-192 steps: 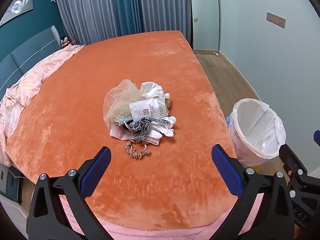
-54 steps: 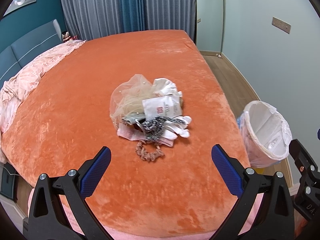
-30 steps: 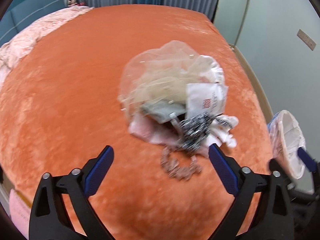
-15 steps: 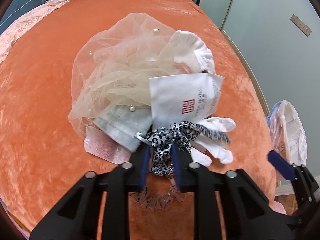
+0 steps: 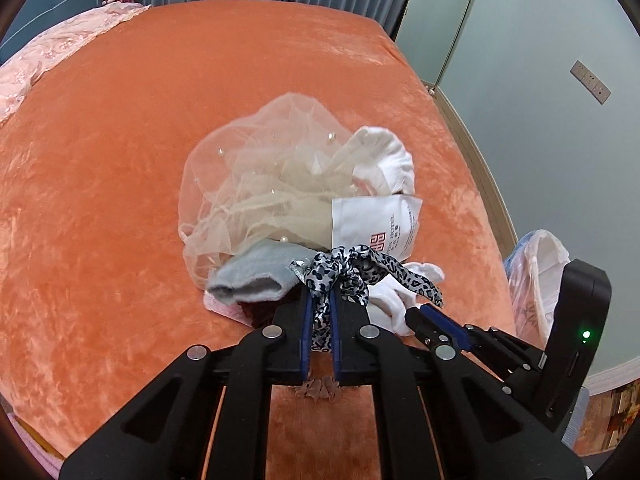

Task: Collect trash
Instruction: 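Carry the scarf and socks over the wastebasket with both tools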

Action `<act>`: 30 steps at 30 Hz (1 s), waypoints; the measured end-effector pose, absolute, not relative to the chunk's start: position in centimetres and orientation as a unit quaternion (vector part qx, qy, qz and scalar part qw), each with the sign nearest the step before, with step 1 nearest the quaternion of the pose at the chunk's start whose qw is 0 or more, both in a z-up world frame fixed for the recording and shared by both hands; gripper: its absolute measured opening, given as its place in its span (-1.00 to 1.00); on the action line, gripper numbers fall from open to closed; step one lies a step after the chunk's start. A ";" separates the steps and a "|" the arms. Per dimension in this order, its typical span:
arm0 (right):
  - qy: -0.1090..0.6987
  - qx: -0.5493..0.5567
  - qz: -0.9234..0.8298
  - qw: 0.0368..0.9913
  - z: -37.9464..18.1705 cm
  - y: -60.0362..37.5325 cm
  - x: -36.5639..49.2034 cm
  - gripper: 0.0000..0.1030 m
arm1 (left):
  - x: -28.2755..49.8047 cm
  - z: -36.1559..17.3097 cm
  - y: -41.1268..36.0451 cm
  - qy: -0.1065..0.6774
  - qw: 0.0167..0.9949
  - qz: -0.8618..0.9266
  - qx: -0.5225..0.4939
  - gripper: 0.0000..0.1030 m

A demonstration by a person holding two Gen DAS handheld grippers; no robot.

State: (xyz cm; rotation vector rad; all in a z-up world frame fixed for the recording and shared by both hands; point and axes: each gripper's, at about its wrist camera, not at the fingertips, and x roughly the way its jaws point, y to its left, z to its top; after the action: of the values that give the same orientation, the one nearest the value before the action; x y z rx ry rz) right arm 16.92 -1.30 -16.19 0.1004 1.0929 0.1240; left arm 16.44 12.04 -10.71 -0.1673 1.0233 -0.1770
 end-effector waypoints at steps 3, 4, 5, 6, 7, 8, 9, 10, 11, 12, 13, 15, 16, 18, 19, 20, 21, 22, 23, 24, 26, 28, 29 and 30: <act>0.504 0.052 0.066 0.859 -14.7 -1.4 16.2 -0.95 | 16.0 -9.5 12.4 0.482 0.868 -0.083 -0.086 -0.86; 0.500 0.053 0.068 0.862 -14.2 -1.5 16.1 -0.95 | 15.8 -9.0 12.5 0.478 0.870 -0.082 -0.087 -0.86; 0.494 0.053 0.070 0.865 -13.5 -1.7 15.8 -0.96 | 15.6 -8.6 12.5 0.475 0.872 -0.082 -0.089 -0.86; 0.489 0.053 0.071 0.868 -12.9 -1.8 15.6 -0.96 | 15.2 -7.8 12.4 0.469 0.874 -0.084 -0.091 -0.86; 0.482 0.053 0.070 0.872 -12.1 -1.9 15.2 -0.96 | 15.0 -7.4 12.4 0.465 0.876 -0.085 -0.091 -0.86; 0.478 0.055 0.071 0.874 -11.6 -2.0 15.0 -0.96 | 14.7 -6.8 12.4 0.460 0.879 -0.086 -0.092 -0.86; 0.473 0.056 0.072 0.877 -11.0 -2.2 14.8 -0.96 | 14.4 -6.1 12.4 0.454 0.882 -0.087 -0.091 -0.86; 0.464 0.056 0.073 0.881 -10.1 -2.3 14.3 -0.96 | 14.1 -5.5 12.3 0.448 0.885 -0.088 -0.091 -0.86; 0.458 0.057 0.074 0.884 -9.5 -2.4 14.1 -0.97 | 13.8 -5.0 12.3 0.444 0.887 -0.089 -0.090 -0.86; 0.451 0.058 0.075 0.887 -8.9 -2.7 13.9 -0.97 | 13.4 -4.3 12.3 0.439 0.889 -0.090 -0.090 -0.86; 0.442 0.060 0.076 0.892 -8.0 -2.9 13.4 -0.97 | 13.2 -3.8 12.2 0.435 0.891 -0.092 -0.091 -0.86; 0.428 0.060 0.078 0.899 -6.5 -3.2 12.9 -0.97 | 12.6 -2.7 12.2 0.429 0.893 -0.097 -0.095 -0.86; 0.420 0.059 0.077 0.902 -5.6 -3.3 12.6 -0.97 | 12.5 -2.2 12.1 0.426 0.894 -0.100 -0.098 -0.86; 0.406 0.063 0.077 0.908 -4.0 -3.6 12.0 -0.97 | 12.0 -1.1 12.1 0.420 0.895 -0.106 -0.101 -0.86; 0.398 0.066 0.076 0.912 -3.2 -3.9 11.7 -0.97 | 11.7 -0.6 12.0 0.417 0.897 -0.109 -0.101 -0.86; 0.391 0.070 0.077 0.915 -2.4 -4.3 11.6 -0.97 | 11.6 -0.1 11.9 0.415 0.898 -0.112 -0.100 -0.86; 0.382 0.073 0.077 0.918 -1.6 -4.6 11.3 -0.97 | 11.4 0.5 11.7 0.412 0.899 -0.115 -0.098 -0.86; 0.376 0.074 0.077 0.920 -1.0 -4.9 11.1 -0.97 | 11.3 1.0 11.6 0.410 0.899 -0.118 -0.096 -0.86; 0.370 0.073 0.076 0.923 -0.4 -5.2 10.9 -0.97 | 11.1 1.6 11.3 0.406 0.901 -0.121 -0.094 -0.86; 0.364 0.072 0.075 0.925 0.2 -5.4 10.8 -0.97 | 11.0 1.9 11.1 0.405 0.901 -0.124 -0.093 -0.86; 0.351 0.073 0.075 0.931 1.6 -6.1 10.2 -0.97 | 10.7 2.7 10.6 0.402 0.901 -0.133 -0.093 -0.86; 0.338 0.072 0.072 0.936 2.8 -6.7 9.8 -0.97 | 10.5 3.8 9.9 0.399 0.900 -0.145 -0.095 -0.86; 0.331 0.070 0.068 0.938 3.5 -7.2 9.6 -0.97 | 10.4 4.3 9.5 0.397 0.900 -0.151 -0.094 -0.86; 0.325 0.070 0.066 0.941 4.2 -7.6 9.4 -0.97 | 10.4 4.8 9.0 0.395 0.900 -0.158 -0.093 -0.86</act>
State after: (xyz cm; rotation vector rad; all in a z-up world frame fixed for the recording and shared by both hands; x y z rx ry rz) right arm 9.43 -7.61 4.20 0.1431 0.6636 0.1347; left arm 10.36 8.96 4.83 -0.1925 0.8177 -0.3269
